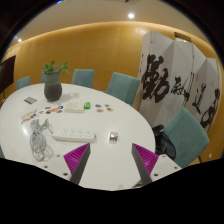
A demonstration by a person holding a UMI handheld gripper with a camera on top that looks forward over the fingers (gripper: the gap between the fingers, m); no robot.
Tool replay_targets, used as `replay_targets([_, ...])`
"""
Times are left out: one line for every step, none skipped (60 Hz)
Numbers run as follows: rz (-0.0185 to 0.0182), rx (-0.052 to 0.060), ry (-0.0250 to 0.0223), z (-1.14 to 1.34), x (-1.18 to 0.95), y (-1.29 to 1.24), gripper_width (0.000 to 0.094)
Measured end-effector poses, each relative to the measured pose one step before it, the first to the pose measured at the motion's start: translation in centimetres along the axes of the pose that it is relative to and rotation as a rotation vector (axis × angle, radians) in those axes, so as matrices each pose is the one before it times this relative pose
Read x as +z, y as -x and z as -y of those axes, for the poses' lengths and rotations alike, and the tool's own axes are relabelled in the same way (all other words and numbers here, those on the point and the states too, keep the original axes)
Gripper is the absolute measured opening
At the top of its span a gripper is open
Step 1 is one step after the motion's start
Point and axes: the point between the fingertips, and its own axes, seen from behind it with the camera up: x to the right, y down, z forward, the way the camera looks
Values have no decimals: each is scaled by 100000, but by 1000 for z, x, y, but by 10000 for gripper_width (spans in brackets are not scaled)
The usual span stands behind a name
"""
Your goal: Unplug charger
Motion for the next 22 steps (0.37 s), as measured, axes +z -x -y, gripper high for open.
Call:
replay_targets([-193, -76, 130, -150, -663, -20, 871])
replay_targets([-176, -41, 277, -181, -656, -20, 872])
replay_targets([-55, 104, 159, -173, -606, 23, 874])
replay_targets([401, 208, -217, -241, -596, -123, 872])
replay_targets([232, 160, -34, -65, -517, 115, 873])
replay_targets([393, 87, -141, -84, -463, 111, 871])
replay_targets([304, 173, 15, -76, -409, 112, 871])
replay_targets([395, 189, 119, -150, -402, 128, 872])
replay_targets([430, 124, 240, -191, -373, 138, 873])
replay_targets([366, -46, 255, -193, -334, 110, 868])
replay_targets([159, -212, 89, -177, -320, 68, 870])
replay_targets([-105, -328, -55, -123, -266, 28, 871])
replay_targets([-140, -254, -77, -99, -226, 12, 870])
replay_targets([142, 11, -274, -217, -179, 22, 871])
replay_targets([205, 130, -33, -16, -221, 44, 872])
replay_targets([142, 140, -101, 7, -189, 51, 868])
replay_targets([30, -33, -116, 47, -173, 1, 870])
replay_targets([41, -154, -69, 7, -160, 52, 871])
replay_targets([62, -331, -121, 2, -90, 15, 868])
replay_targets([199, -402, -143, 6, -96, 22, 871])
replay_targets([254, -262, -13, -15, -70, 57, 871])
replay_targets([254, -73, 101, -26, -72, 26, 870])
